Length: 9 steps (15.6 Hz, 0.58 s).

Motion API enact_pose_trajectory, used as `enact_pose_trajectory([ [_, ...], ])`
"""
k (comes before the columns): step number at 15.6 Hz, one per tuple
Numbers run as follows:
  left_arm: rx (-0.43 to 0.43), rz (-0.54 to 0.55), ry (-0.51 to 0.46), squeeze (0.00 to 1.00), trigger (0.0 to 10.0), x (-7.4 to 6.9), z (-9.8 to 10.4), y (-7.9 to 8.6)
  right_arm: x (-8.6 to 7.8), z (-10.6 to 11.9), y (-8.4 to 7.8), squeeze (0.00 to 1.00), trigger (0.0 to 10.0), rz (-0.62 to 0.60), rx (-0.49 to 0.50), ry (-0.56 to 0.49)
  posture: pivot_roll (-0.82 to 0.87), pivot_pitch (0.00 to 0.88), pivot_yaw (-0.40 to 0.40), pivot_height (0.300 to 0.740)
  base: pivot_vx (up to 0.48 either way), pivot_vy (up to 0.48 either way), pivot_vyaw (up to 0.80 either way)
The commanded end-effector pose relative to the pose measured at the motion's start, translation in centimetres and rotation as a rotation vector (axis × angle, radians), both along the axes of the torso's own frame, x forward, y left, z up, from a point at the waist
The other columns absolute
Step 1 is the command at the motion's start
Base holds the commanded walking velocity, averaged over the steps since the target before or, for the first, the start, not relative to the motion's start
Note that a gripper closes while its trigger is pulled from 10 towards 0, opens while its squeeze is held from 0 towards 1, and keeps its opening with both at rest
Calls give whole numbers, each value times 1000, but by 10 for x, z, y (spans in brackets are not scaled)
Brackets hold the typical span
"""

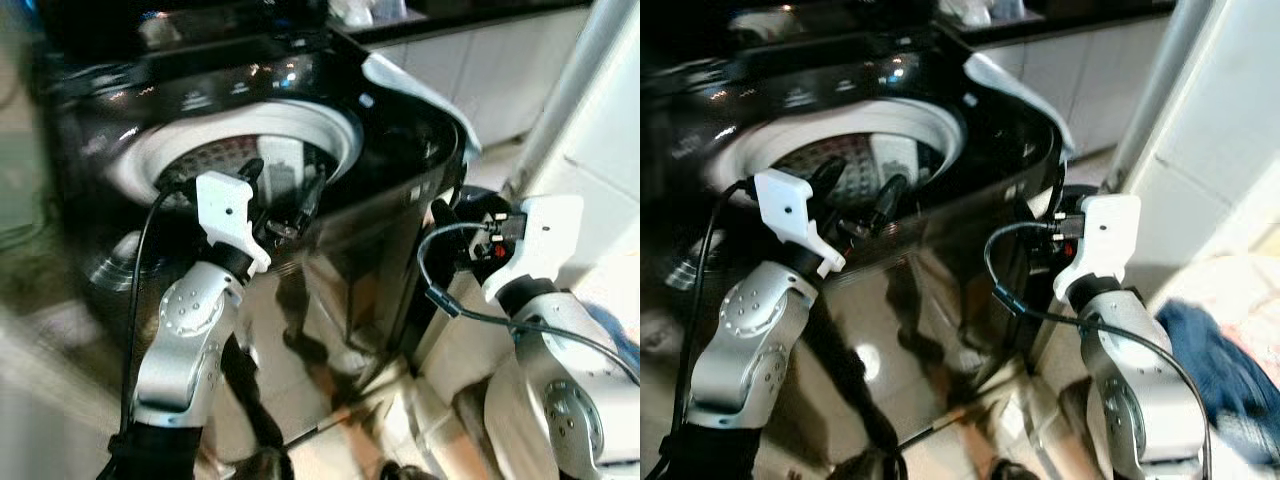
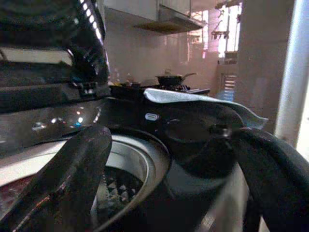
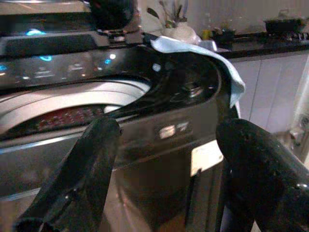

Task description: Clothes washing

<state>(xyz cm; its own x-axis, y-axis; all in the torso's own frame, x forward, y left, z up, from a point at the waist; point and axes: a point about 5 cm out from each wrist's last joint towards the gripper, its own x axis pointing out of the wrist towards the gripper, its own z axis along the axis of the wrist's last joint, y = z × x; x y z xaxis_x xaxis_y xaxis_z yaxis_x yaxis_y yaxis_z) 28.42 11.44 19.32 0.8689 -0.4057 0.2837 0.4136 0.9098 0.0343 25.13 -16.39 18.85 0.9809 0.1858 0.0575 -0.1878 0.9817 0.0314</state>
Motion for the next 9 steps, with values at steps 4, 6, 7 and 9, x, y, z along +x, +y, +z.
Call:
enact_pose_trajectory([
  [4,74,-14,5,0,10000,-2,-4,-5,-1,4,-4,0,10000,-19,-4,-13,-71,0,55,740,0,-240,0],
  [6,49,-22,31,0,10000,-1,-6,-6,-1,4,-4,0,10000,-23,-6,-11,-72,0,55,740,0,-240,0],
  [7,51,-4,69,0,10000,0,-11,-5,-1,3,-5,0,10000,-25,-13,-6,-71,0,53,740,0,0,0],
  [9,65,49,118,0,10000,4,-18,-2,1,-4,-6,0,10000,-50,-55,48,-68,0,50,740,0,0,0],
])
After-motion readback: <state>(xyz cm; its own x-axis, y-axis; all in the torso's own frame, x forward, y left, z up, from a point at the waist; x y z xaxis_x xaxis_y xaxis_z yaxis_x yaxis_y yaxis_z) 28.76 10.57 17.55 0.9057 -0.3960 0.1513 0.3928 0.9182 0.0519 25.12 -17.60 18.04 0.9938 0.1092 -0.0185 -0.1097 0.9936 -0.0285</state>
